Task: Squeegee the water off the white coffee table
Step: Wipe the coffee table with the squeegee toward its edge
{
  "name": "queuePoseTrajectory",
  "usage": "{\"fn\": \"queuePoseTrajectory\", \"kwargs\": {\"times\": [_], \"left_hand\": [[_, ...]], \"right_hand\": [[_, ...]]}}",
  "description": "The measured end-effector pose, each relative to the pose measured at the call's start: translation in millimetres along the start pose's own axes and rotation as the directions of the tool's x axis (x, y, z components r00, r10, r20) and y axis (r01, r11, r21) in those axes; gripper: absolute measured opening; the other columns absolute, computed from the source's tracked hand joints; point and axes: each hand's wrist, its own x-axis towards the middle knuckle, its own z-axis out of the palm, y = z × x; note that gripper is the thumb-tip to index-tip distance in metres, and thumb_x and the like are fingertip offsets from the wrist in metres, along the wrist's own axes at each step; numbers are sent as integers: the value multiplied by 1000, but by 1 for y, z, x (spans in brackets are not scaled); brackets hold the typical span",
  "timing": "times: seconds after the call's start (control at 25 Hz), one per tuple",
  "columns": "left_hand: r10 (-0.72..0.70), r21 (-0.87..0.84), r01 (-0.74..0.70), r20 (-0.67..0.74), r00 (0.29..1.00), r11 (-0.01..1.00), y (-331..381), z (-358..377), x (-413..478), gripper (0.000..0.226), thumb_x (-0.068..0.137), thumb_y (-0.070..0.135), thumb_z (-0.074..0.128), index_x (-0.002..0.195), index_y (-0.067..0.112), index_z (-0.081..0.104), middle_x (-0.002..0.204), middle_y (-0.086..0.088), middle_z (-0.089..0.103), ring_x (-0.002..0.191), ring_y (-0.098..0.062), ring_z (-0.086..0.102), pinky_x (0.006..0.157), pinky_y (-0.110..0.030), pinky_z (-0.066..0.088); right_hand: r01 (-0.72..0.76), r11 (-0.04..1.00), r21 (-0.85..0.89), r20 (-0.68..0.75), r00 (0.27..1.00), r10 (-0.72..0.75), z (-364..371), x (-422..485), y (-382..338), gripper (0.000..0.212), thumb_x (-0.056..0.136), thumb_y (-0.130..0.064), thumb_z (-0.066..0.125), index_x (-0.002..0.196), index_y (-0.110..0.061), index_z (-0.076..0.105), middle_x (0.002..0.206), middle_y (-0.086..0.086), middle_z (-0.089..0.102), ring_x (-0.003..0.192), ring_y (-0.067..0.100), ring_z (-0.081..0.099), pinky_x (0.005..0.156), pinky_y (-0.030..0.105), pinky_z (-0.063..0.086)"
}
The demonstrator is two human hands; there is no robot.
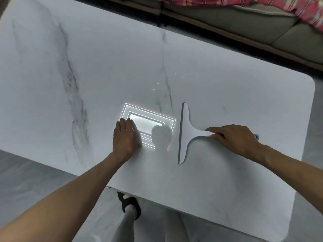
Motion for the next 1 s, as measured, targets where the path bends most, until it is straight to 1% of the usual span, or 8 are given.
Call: {"fn": "queuePoseTrajectory", "kwargs": {"times": [0.12,0.28,0.36,0.48,0.52,0.68,0.84,1.0], "left_hand": [[-95,103,88,68,993,991,14,-7,31,107,70,32,81,147,-4,16,149,-28,23,137,-46,26,113,-46,28],[-209,115,193,145,967,974,9,-4,65,146,52,47,90,151,1,-6,155,-34,-1,140,-60,5,113,-64,16],[-245,82,232,204,948,969,-2,1,78,156,45,56,90,150,4,-13,155,-34,-10,139,-62,-4,111,-68,9],[-241,87,227,227,943,970,-11,7,86,159,42,62,87,150,3,-14,153,-38,-13,137,-65,-4,110,-69,12],[-237,95,220,231,944,971,-11,8,86,159,42,63,87,150,1,-13,152,-39,-12,136,-66,-2,110,-69,15],[-235,108,214,256,938,971,-9,4,91,157,46,62,86,150,-2,-12,151,-42,-10,135,-67,1,111,-67,19],[-218,115,194,267,939,974,-7,3,93,155,48,63,85,149,-4,-12,150,-44,-10,134,-69,0,110,-68,20],[-249,148,213,296,922,966,-7,8,97,161,43,67,84,148,-3,-15,150,-43,-13,134,-69,-1,110,-68,18]], "right_hand": [[-62,994,92,-37,997,66,-27,3,19,33,95,-55,31,125,-55,47,109,-21,68,100,15,64,69,29,36],[-57,957,286,-78,993,83,-69,80,-7,30,97,-49,37,123,-46,51,93,-14,63,86,19,57,68,29,34],[-21,948,318,-102,993,56,-90,138,-32,33,97,-40,38,128,-40,51,96,-6,63,88,25,55,71,31,36],[26,939,343,-156,987,30,-114,217,-72,41,98,-31,36,139,-30,43,118,9,64,108,37,54,86,35,40],[14,929,370,-162,986,50,-119,238,-83,42,98,-29,34,139,-28,41,122,11,61,111,38,52,86,35,40],[-75,891,449,-117,983,142,-125,278,-110,42,97,-22,31,138,-27,36,123,15,56,101,38,51,76,33,40],[-4,961,277,-86,996,29,-99,251,-103,53,99,-17,32,150,-24,19,116,26,58,101,44,55,77,37,37],[51,986,156,-27,998,-47,-63,179,-71,52,102,-23,31,152,-31,16,99,12,59,90,35,56,74,37,39]]}}
